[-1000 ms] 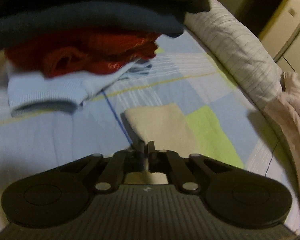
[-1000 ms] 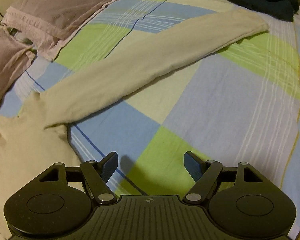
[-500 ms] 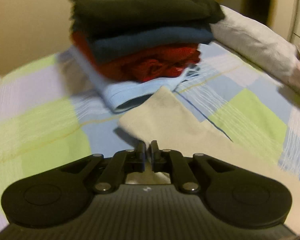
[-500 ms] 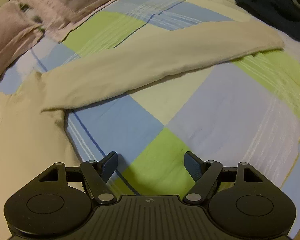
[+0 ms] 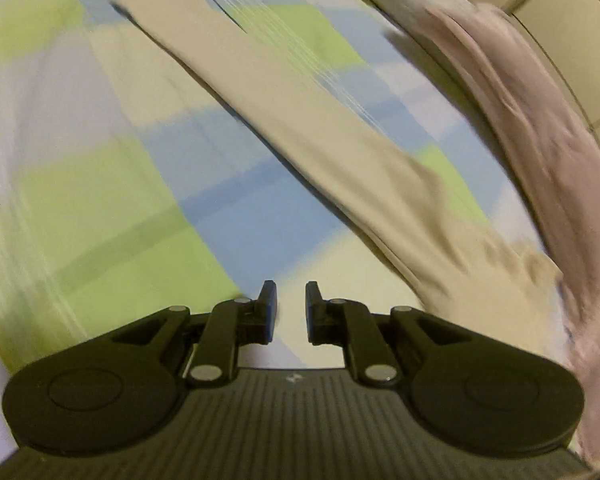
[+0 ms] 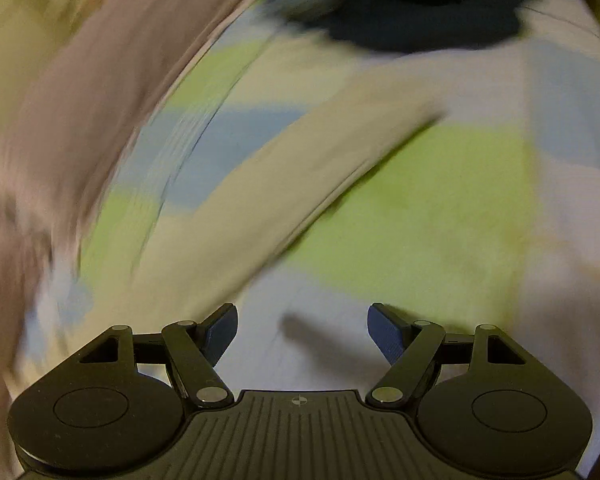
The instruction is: Fold clothes
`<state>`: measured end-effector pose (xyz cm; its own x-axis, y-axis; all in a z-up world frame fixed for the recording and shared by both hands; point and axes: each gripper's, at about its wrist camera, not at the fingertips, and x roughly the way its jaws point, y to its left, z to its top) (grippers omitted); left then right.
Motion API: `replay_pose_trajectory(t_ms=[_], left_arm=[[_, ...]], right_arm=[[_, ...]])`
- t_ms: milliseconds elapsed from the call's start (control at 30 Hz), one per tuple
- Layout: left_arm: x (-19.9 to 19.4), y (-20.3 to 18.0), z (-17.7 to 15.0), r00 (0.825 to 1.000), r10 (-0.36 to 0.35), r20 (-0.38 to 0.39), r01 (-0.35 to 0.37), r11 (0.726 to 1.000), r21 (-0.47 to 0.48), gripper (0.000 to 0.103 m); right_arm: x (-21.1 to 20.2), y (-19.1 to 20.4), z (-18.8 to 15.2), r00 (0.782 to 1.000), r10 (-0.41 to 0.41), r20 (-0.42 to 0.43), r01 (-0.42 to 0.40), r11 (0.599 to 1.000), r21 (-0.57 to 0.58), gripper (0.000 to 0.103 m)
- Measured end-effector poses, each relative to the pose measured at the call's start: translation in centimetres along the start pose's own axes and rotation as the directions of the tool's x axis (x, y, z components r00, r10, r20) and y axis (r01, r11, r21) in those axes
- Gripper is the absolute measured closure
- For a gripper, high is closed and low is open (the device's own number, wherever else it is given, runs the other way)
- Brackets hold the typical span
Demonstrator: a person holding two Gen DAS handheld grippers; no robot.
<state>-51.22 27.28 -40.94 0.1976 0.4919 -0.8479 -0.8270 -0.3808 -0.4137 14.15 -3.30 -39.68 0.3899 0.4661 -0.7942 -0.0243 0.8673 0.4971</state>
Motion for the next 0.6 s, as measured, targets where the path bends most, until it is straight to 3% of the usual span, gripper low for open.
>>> replay_pose_trajectory(t_ms=[67,167,267,300,467,600], left_arm=[[0.2,-2.0,-1.7,1.000,-0.023,-0.018,0.023,0.999,0.031,0.093],[0.4,-4.5,-3.4,0.999,-0.041,-0.029,0.043,0.996,0.075,0.093],[0.9,-6.3,-4.6,0.997,-0.059,-0.046,0.063,0.994,0.093,0.093],[0.9,-6.9,-4.9,0.997,-0.057,-0.049,0.062,0.993,0.098,0.093],[1.1,-8.2,-5.9,0.996,-0.057,-0.074,0.067,0.987,0.147,0.093],[1.9,-8.4,-6.1,0.994,0.014,-0.111,0.010,0.979,0.205,0.093]], right_arm=[[-0.1,-2.9,2.6,0.997,0.039,0.059,-0.046,0.991,0.126,0.027],[1.1,-5.0,5.4,0.991,0.068,0.112,-0.090,0.975,0.203,0.034],[2.9,-5.1,7.3,0.994,0.062,0.095,-0.078,0.980,0.185,0.067],[3.4,-4.8,7.6,0.996,0.038,0.080,-0.050,0.987,0.155,0.102],[2.2,-3.4,7.8,0.991,-0.013,0.133,0.018,0.999,-0.029,0.102],[3.6,-4.1,7.5,0.996,-0.054,0.073,0.062,0.992,-0.113,0.101]])
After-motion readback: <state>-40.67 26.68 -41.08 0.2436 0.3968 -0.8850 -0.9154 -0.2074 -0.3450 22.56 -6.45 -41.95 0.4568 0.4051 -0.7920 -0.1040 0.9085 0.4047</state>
